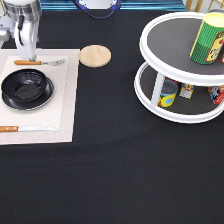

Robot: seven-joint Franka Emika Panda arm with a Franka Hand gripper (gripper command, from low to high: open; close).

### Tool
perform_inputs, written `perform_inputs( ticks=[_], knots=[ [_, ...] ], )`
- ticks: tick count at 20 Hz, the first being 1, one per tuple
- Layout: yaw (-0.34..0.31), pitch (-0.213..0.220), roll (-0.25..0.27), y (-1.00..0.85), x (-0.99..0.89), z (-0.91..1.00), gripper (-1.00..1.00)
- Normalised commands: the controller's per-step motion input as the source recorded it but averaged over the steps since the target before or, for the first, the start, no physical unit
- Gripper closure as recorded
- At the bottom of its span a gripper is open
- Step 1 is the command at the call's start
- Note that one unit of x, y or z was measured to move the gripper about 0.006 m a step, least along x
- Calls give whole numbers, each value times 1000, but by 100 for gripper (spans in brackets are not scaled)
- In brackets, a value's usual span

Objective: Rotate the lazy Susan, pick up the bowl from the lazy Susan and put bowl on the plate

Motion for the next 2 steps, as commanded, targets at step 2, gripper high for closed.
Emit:
perform_inputs(
  ticks=[2],
  knots=[
    [0, 0, 0, 0, 0, 0, -100]
  ],
)
